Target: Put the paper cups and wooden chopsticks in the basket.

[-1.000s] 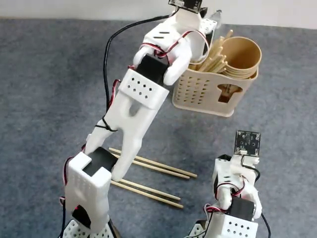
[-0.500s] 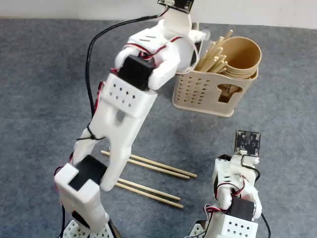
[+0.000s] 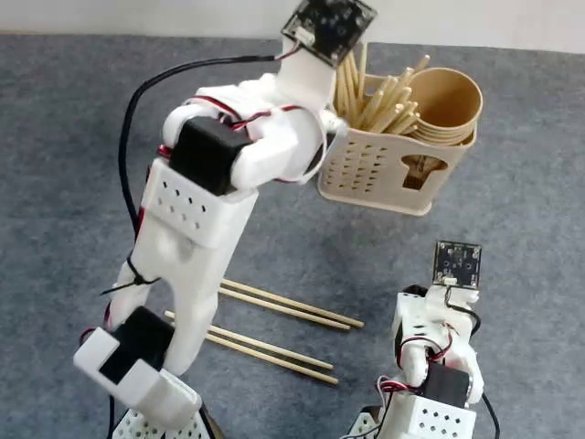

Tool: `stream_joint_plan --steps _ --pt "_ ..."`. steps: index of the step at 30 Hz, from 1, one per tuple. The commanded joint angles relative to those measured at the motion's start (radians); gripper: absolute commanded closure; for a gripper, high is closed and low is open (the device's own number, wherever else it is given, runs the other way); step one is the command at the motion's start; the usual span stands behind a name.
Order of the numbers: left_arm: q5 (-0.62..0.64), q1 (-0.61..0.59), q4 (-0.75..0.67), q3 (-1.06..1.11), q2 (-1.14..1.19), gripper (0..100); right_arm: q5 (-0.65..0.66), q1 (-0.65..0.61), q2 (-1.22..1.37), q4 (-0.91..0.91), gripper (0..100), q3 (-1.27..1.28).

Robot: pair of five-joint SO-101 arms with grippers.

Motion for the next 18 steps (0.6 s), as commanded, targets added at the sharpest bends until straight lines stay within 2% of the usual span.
stream_joint_plan --steps 1,5,7,12,18 --pt "-0.12 0.024 0.098 -0.008 -0.091 87 -0.002 0.01 -0.013 -0.021 99.3 0.119" --pt "-0.127 0.056 0.172 0.005 -0.143 87 -0.002 0.01 -0.013 -0.021 99.3 0.119" --pt "-0.13 0.058 0.175 0.087 -0.176 87 -0.002 0.01 -0.013 -0.021 99.3 0.119" --pt "-0.247 0.065 0.17 0.366 -0.288 87 -0.002 0.01 -0.013 -0.021 99.3 0.119" --pt "-0.339 0.065 0.009 0.799 -0.504 87 -0.002 0.01 -0.013 -0.021 99.3 0.119"
